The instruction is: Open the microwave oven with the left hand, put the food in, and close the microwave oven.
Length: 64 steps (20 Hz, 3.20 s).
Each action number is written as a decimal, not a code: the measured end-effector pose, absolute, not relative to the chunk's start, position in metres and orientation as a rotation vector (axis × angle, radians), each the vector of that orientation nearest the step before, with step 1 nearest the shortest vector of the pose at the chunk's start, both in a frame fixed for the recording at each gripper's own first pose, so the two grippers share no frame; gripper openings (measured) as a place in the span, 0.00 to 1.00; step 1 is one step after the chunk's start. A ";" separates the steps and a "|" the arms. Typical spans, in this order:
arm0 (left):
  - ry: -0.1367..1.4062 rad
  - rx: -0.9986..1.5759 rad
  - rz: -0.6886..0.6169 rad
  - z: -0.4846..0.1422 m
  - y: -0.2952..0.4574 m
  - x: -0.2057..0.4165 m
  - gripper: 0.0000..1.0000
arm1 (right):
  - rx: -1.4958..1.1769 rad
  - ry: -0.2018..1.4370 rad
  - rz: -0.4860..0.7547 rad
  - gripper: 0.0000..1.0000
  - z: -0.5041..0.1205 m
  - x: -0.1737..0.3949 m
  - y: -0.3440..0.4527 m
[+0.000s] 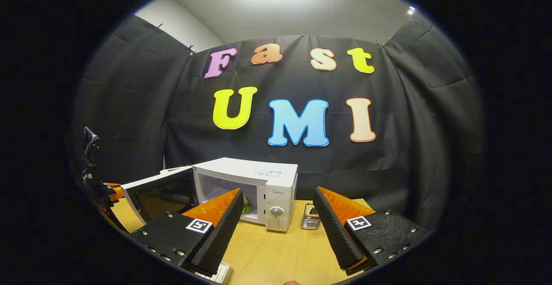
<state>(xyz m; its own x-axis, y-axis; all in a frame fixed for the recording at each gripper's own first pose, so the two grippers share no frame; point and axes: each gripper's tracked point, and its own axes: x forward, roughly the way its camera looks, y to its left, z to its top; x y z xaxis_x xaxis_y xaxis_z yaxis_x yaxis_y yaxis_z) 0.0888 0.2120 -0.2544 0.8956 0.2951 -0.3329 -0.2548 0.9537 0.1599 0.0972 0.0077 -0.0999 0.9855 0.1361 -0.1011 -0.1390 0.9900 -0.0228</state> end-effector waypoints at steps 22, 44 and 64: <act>0.356 0.185 -0.213 -0.263 0.002 0.207 0.07 | -0.019 0.146 -0.092 0.98 -0.106 0.079 -0.031; 0.316 0.059 -0.335 -0.280 -0.053 0.351 0.10 | -0.108 0.201 -0.322 0.98 -0.104 0.071 -0.025; 0.212 -0.025 -0.349 -0.196 -0.077 0.302 0.07 | 0.019 0.160 -0.220 0.95 -0.084 0.076 -0.024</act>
<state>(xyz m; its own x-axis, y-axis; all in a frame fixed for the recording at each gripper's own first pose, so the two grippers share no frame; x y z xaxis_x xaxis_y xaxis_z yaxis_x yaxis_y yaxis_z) 0.3021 -0.0765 -0.1959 0.9180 -0.3416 -0.2015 0.3363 0.9398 -0.0610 0.0757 -0.0245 -0.0841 0.9633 -0.2155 -0.1601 0.2185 0.9758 0.0012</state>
